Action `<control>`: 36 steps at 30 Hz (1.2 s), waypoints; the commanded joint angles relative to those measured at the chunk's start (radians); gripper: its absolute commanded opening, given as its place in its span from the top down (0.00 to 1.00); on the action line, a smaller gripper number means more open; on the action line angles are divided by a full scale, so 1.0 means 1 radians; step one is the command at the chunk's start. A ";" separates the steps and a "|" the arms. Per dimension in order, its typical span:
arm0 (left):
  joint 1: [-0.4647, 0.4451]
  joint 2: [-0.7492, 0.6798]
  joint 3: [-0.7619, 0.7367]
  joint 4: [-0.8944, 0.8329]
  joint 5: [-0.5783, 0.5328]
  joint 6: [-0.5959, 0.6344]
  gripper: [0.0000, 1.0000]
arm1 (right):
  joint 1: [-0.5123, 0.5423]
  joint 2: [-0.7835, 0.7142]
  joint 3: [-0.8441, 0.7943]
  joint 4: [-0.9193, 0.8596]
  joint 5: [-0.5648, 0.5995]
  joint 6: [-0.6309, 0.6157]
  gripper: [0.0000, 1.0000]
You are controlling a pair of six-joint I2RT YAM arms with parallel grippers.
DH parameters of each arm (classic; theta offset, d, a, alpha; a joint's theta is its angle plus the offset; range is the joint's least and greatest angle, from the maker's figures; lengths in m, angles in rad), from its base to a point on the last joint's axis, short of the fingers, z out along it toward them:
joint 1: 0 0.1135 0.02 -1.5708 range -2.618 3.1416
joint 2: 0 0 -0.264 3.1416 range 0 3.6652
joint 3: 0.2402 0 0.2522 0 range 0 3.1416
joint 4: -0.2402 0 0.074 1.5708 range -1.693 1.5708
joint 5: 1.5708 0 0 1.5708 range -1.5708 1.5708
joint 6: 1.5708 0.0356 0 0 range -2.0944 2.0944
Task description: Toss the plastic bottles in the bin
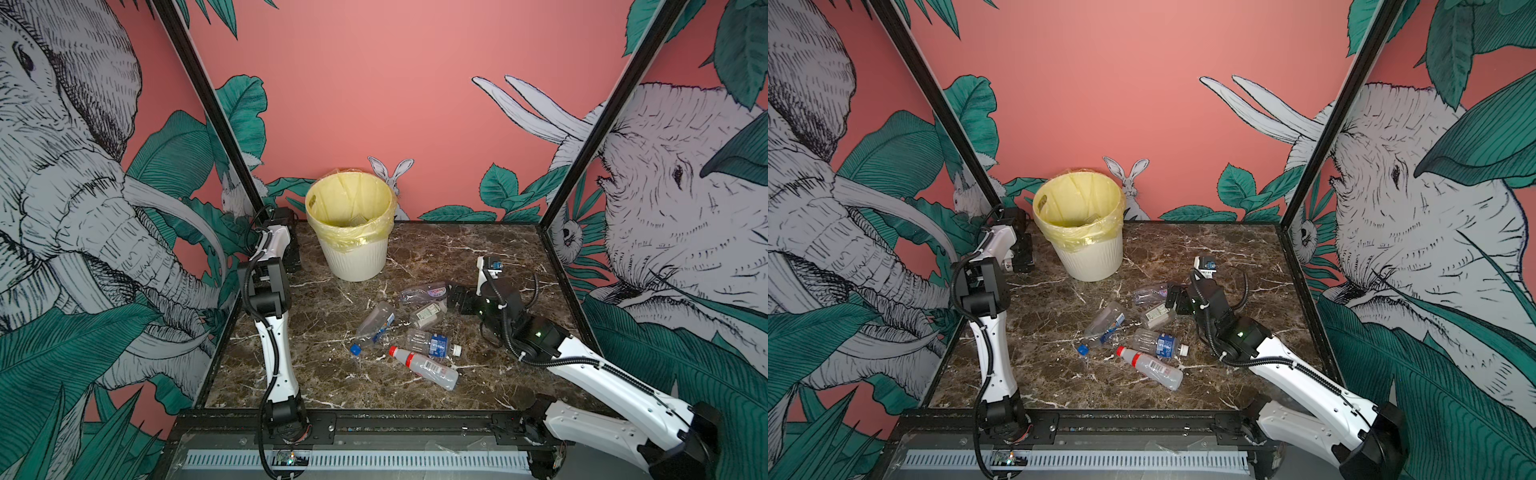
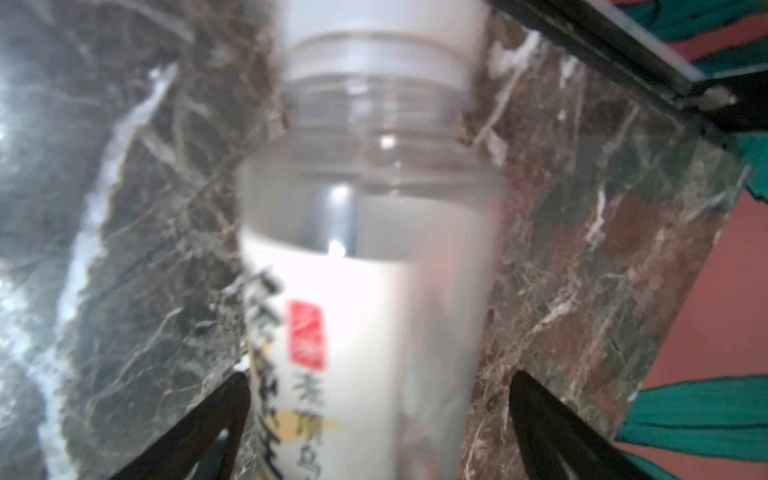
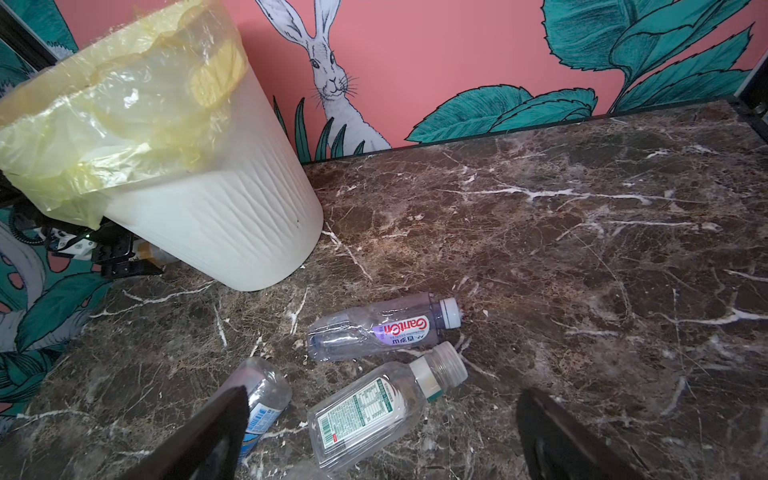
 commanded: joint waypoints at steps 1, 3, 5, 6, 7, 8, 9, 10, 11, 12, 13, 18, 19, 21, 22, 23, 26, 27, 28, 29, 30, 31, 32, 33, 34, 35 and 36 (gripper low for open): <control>0.009 -0.014 -0.032 -0.077 -0.036 -0.089 0.08 | -0.011 0.011 0.032 0.028 0.025 -0.007 0.00; 0.015 -0.008 -0.044 -0.070 -0.028 -0.098 0.13 | -0.014 0.023 0.038 0.029 0.023 -0.005 0.01; 0.023 -0.001 -0.057 -0.060 -0.012 -0.091 0.21 | -0.018 0.035 0.044 0.030 0.021 0.000 0.00; 0.025 -0.002 -0.066 -0.061 -0.006 -0.086 0.27 | -0.018 0.040 0.046 0.033 0.019 0.003 0.00; 0.025 -0.007 -0.081 -0.058 -0.004 -0.078 0.31 | -0.019 0.046 0.047 0.038 0.016 0.008 0.00; 0.025 -0.017 -0.103 -0.046 -0.009 -0.063 0.35 | -0.019 0.050 0.050 0.042 0.011 0.012 0.00; 0.024 -0.030 -0.127 -0.039 -0.013 -0.050 0.38 | -0.019 0.057 0.055 0.045 0.004 0.018 0.01; 0.024 -0.044 -0.150 -0.030 -0.015 -0.036 0.40 | -0.021 0.060 0.062 0.042 -0.002 0.021 0.00; 0.025 -0.064 -0.180 -0.016 -0.017 -0.008 0.42 | -0.020 0.065 0.068 0.035 -0.011 0.026 0.01; 0.025 -0.090 -0.216 0.005 -0.020 0.023 0.42 | -0.020 0.068 0.077 0.026 -0.018 0.030 0.00; 0.025 -0.116 -0.255 0.035 -0.024 0.053 0.42 | -0.021 0.068 0.081 0.020 -0.024 0.029 0.00; 0.012 -0.333 -0.517 0.179 -0.041 0.222 0.46 | -0.023 0.059 0.116 -0.127 0.016 -0.005 0.00; 0.013 -0.368 -0.550 0.180 -0.037 0.265 0.47 | -0.023 0.052 0.116 -0.144 0.013 -0.006 0.01; 0.010 -0.455 -0.626 0.188 -0.039 0.358 0.47 | -0.022 0.033 0.110 -0.180 0.002 0.007 0.00; 0.011 -0.487 -0.661 0.195 -0.034 0.402 0.47 | -0.022 0.019 0.101 -0.193 0.000 0.020 0.00; 0.011 -0.527 -0.696 0.199 -0.025 0.443 0.47 | -0.022 0.007 0.091 -0.201 -0.002 0.034 0.00; 0.011 -0.624 -0.803 0.250 0.049 0.564 0.52 | -0.022 -0.036 0.061 -0.227 -0.013 0.071 0.01; 0.011 -0.654 -0.830 0.253 0.077 0.601 0.54 | -0.022 -0.048 0.055 -0.243 -0.016 0.084 0.01; 0.012 -0.676 -0.850 0.252 0.102 0.634 0.55 | -0.022 -0.057 0.048 -0.256 -0.018 0.095 0.01; 0.010 -0.702 -0.872 0.247 0.128 0.664 0.56 | -0.023 -0.067 0.040 -0.267 -0.023 0.105 0.01; 0.008 -0.728 -0.894 0.237 0.149 0.688 0.56 | -0.023 -0.077 0.033 -0.280 -0.026 0.117 0.00; 0.007 -0.749 -0.914 0.234 0.170 0.709 0.56 | -0.022 -0.084 0.028 -0.289 -0.032 0.127 0.01; 0.007 -0.776 -0.936 0.228 0.190 0.736 0.56 | -0.022 -0.093 0.020 -0.298 -0.038 0.136 0.01; 0.008 -0.801 -0.958 0.226 0.213 0.761 0.58 | -0.022 -0.101 0.012 -0.303 -0.048 0.147 0.01; 0.008 -0.827 -0.977 0.230 0.238 0.791 0.60 | -0.023 -0.105 0.004 -0.306 -0.057 0.155 0.01; 0.008 -0.854 -0.999 0.243 0.282 0.824 0.66 | -0.023 -0.109 -0.005 -0.307 -0.068 0.162 0.01; 0.008 -0.878 -1.010 0.242 0.317 0.850 0.70 | -0.022 -0.109 -0.012 -0.309 -0.080 0.164 0.01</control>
